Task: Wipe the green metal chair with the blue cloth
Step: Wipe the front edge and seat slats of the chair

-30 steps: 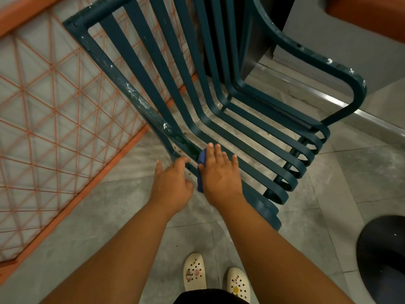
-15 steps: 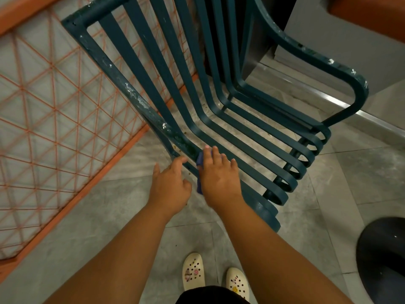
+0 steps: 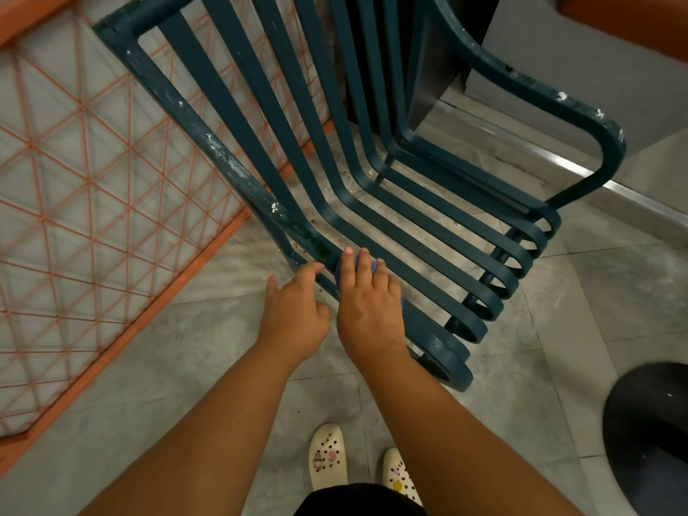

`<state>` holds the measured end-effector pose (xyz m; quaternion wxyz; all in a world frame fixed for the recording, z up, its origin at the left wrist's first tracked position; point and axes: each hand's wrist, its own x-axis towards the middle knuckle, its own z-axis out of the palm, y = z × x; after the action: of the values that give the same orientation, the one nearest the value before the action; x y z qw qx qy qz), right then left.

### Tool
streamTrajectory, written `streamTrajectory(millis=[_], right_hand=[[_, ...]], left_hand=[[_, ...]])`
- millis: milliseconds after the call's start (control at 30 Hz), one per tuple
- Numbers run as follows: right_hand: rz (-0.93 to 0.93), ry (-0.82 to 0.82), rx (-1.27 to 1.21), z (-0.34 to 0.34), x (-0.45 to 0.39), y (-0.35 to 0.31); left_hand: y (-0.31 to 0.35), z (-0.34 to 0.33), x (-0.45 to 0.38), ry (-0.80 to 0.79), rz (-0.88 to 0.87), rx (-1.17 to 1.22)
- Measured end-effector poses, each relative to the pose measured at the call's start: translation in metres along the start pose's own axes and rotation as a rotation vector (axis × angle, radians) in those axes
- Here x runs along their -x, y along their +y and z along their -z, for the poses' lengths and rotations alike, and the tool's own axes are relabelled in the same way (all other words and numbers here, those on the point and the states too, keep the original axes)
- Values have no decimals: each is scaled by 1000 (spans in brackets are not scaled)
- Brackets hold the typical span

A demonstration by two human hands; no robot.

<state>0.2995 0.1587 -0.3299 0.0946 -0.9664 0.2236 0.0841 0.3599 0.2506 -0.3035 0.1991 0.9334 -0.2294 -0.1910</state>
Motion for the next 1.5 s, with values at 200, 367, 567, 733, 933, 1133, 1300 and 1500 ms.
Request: streamTrajectory(millis=[200,367,567,733,933,1133,1300,1500], right_hand=[[1,63,44,-13,48,42],[-172,5,53,-6,46,38],[-84,-11,-73,7,-14,6],[-14,-35,-237,7,1,48],[-41,-49,-514,-14,77,124],[-212,33,-585,-34,114,123],[-221,112,-352,-25,88,90],[-188,70,-64,-7,32,40]], left_hand=[[10,-1,7,-21,82,51],[10,-5,11,-39,75,63],[11,-7,12,5,71,39],[14,-7,13,4,60,29],[11,-1,16,-36,101,58],[5,0,20,-28,91,87],[4,-3,26,-13,87,105],[9,0,27,-20,105,69]])
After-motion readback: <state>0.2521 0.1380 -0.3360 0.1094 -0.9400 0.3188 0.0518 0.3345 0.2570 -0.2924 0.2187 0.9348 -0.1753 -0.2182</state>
